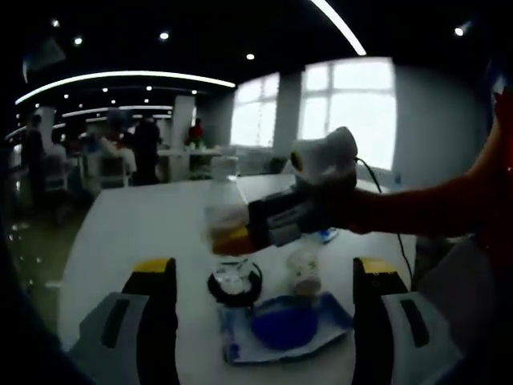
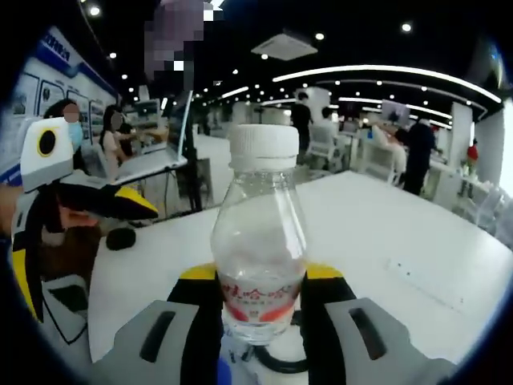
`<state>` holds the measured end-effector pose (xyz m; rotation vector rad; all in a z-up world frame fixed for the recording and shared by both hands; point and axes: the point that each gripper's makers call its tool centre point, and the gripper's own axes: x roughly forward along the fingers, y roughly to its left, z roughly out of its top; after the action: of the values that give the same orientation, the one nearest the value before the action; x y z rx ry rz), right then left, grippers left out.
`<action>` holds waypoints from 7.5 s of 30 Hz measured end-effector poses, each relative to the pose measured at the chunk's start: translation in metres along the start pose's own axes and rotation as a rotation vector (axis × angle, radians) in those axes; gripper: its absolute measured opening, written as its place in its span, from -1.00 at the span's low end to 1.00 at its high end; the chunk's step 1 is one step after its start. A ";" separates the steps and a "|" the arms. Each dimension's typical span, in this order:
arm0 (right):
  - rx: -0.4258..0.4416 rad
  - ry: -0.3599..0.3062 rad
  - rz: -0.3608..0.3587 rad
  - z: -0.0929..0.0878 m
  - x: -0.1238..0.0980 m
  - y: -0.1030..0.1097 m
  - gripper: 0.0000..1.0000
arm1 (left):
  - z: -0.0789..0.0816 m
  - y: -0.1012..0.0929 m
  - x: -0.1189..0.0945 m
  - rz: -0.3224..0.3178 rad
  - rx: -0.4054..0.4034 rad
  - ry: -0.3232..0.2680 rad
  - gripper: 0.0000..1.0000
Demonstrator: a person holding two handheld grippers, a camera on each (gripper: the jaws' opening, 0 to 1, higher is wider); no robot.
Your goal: Arrange the tabletop items into an orderly group along one side of the table until the central work area is clear of visible clutter.
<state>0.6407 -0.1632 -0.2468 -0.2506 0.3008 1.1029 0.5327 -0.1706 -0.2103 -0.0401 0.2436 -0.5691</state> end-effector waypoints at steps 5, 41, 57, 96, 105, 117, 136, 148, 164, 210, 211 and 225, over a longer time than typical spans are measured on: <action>0.017 -0.019 -0.006 0.000 0.020 0.005 -0.28 | -0.005 0.006 -0.004 0.015 -0.002 0.005 0.75; 0.045 -0.057 -0.030 -0.038 0.096 0.023 -0.25 | -0.032 0.033 -0.007 0.054 -0.050 0.038 0.72; 0.018 -0.035 -0.013 -0.040 0.090 0.027 -0.21 | -0.032 0.032 -0.006 0.050 -0.046 0.043 0.72; -0.026 -0.130 -0.094 0.004 -0.012 -0.028 0.99 | -0.026 0.004 0.003 0.011 0.001 0.071 0.75; -0.026 -0.160 -0.165 0.012 -0.067 -0.060 0.99 | -0.028 -0.015 0.009 -0.016 0.023 0.092 0.76; -0.007 -0.146 -0.254 -0.007 -0.144 -0.096 0.95 | -0.034 -0.046 0.015 -0.062 0.054 0.121 0.76; 0.102 -0.090 -0.414 -0.078 -0.239 -0.125 0.92 | -0.037 -0.092 0.044 -0.161 0.089 0.154 0.75; 0.145 -0.107 -0.438 -0.075 -0.233 -0.138 0.89 | -0.038 -0.093 0.070 -0.183 0.101 0.186 0.73; 0.145 -0.089 -0.347 -0.056 -0.156 -0.130 0.86 | -0.051 -0.062 0.087 -0.118 0.048 0.214 0.67; 0.075 0.162 -0.176 -0.094 -0.015 -0.098 0.57 | -0.103 0.013 0.136 0.127 -0.072 0.304 0.28; 0.074 0.165 -0.173 -0.095 -0.013 -0.098 0.56 | -0.103 0.014 0.137 0.130 -0.073 0.303 0.27; 0.080 0.236 -0.109 -0.116 0.004 -0.090 0.09 | -0.113 0.027 0.152 0.160 -0.095 0.328 0.23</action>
<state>0.7103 -0.2381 -0.3516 -0.3227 0.5343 0.9525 0.6433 -0.2262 -0.3558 -0.0189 0.5878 -0.4022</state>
